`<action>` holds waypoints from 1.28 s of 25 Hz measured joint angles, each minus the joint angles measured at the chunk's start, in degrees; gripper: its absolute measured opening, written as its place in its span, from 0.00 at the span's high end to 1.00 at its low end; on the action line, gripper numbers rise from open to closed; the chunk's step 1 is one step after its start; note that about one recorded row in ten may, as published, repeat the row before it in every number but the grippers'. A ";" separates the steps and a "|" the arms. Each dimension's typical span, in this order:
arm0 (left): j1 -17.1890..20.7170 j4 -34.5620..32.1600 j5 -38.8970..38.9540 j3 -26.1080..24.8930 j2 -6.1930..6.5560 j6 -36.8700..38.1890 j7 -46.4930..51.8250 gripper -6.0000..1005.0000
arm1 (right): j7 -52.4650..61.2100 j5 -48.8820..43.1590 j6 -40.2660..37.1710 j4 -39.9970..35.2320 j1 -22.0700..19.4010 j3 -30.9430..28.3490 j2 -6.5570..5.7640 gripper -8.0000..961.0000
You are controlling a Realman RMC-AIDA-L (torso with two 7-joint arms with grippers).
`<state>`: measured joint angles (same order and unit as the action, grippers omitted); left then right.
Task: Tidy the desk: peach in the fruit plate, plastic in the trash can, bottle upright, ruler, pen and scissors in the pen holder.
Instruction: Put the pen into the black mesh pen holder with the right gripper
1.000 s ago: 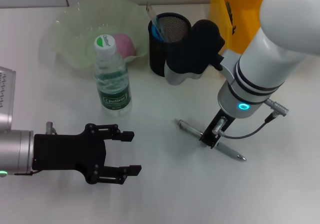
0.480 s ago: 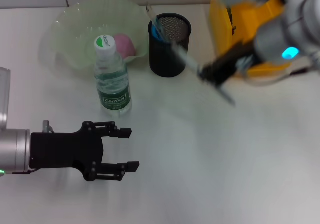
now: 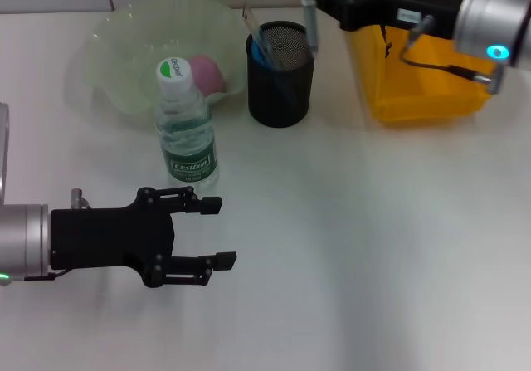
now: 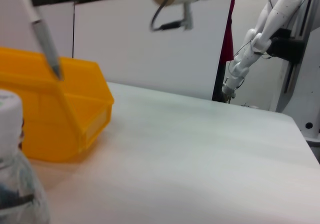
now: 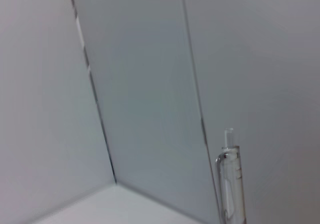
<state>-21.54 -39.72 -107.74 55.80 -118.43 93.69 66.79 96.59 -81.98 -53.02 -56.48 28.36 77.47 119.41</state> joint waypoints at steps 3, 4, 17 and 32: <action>-0.06 0.07 0.12 0.01 -0.01 0.01 0.00 0.23 | -7.71 6.82 1.07 8.61 3.68 -0.02 0.04 0.79; -0.12 0.09 0.29 0.01 -0.02 0.01 0.00 0.23 | -11.69 10.35 1.32 12.70 5.55 -0.03 0.06 0.79; -0.26 0.15 1.65 -0.45 -0.05 0.41 0.00 0.23 | -31.10 27.53 7.35 32.74 16.91 0.48 0.22 0.75; -0.17 0.17 2.78 -0.44 -0.04 1.19 0.00 0.23 | -28.37 26.90 0.88 29.04 12.86 0.48 -0.35 0.57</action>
<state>-21.72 -39.55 -104.96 55.36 -118.47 94.88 66.80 68.22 -55.08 -52.14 -27.45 41.22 77.95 119.06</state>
